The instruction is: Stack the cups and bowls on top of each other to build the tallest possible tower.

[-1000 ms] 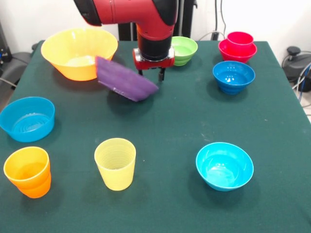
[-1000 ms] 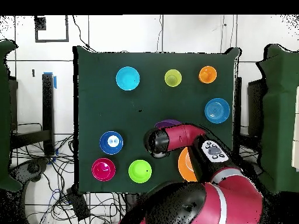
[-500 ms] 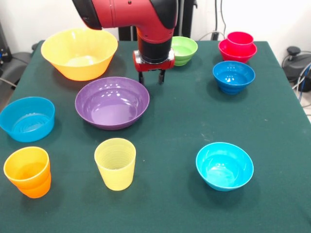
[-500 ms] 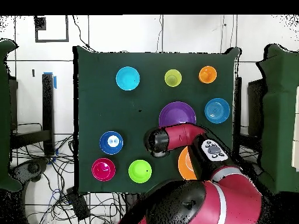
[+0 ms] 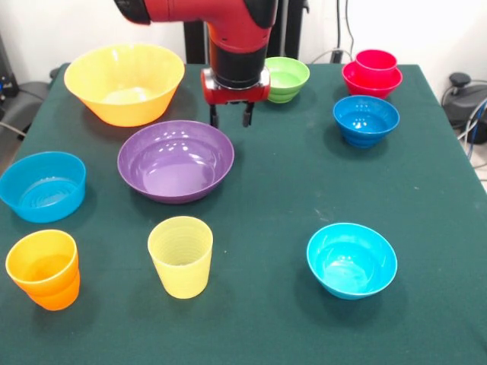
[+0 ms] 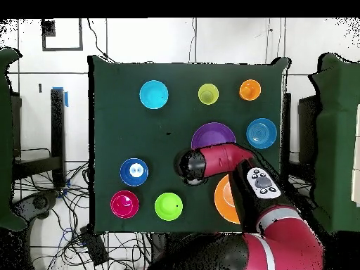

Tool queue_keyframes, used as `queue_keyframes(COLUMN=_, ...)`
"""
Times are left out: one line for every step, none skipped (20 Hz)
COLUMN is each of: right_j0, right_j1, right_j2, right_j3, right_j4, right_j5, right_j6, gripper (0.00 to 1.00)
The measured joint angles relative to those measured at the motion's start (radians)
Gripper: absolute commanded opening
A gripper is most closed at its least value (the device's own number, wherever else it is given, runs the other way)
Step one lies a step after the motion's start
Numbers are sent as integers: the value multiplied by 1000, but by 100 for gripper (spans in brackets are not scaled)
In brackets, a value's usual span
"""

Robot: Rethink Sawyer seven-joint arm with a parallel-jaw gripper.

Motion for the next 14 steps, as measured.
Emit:
queue_keyframes(right_j0=0, right_j1=-7, right_j2=1, right_j3=0, right_j4=1, right_j5=1, right_j6=0, gripper=100)
queue_keyframes(right_j0=0, right_j1=-17, right_j2=3, right_j3=0, right_j4=3, right_j5=3, right_j6=0, gripper=100)
queue_keyframes(right_j0=0, right_j1=-20, right_j2=3, right_j3=0, right_j4=3, right_j5=4, right_j6=0, gripper=100)
queue_keyframes(right_j0=0, right_j1=-30, right_j2=5, right_j3=0, right_j4=5, right_j5=6, right_j6=0, gripper=100)
queue_keyframes(right_j0=0, right_j1=-35, right_j2=6, right_j3=1, right_j4=6, right_j5=7, right_j6=0, gripper=100)
queue_keyframes(right_j0=0, right_j1=-42, right_j2=8, right_j3=1, right_j4=7, right_j5=9, right_j6=0, gripper=100)
queue_keyframes(right_j0=0, right_j1=-47, right_j2=9, right_j3=1, right_j4=8, right_j5=10, right_j6=0, gripper=100)
queue_keyframes(right_j0=0, right_j1=-50, right_j2=10, right_j3=1, right_j4=8, right_j5=10, right_j6=0, gripper=100)
queue_keyframes(right_j0=0, right_j1=-54, right_j2=11, right_j3=1, right_j4=8, right_j5=11, right_j6=0, gripper=100)
queue_keyframes(right_j0=0, right_j1=-54, right_j2=12, right_j3=1, right_j4=8, right_j5=11, right_j6=0, gripper=100)
queue_keyframes(right_j0=0, right_j1=-54, right_j2=13, right_j3=1, right_j4=8, right_j5=11, right_j6=0, gripper=100)
queue_keyframes(right_j0=0, right_j1=-53, right_j2=14, right_j3=1, right_j4=8, right_j5=11, right_j6=0, gripper=100)
queue_keyframes(right_j0=0, right_j1=-53, right_j2=16, right_j3=1, right_j4=8, right_j5=11, right_j6=0, gripper=100)
queue_keyframes(right_j0=0, right_j1=-52, right_j2=17, right_j3=1, right_j4=8, right_j5=11, right_j6=0, gripper=100)
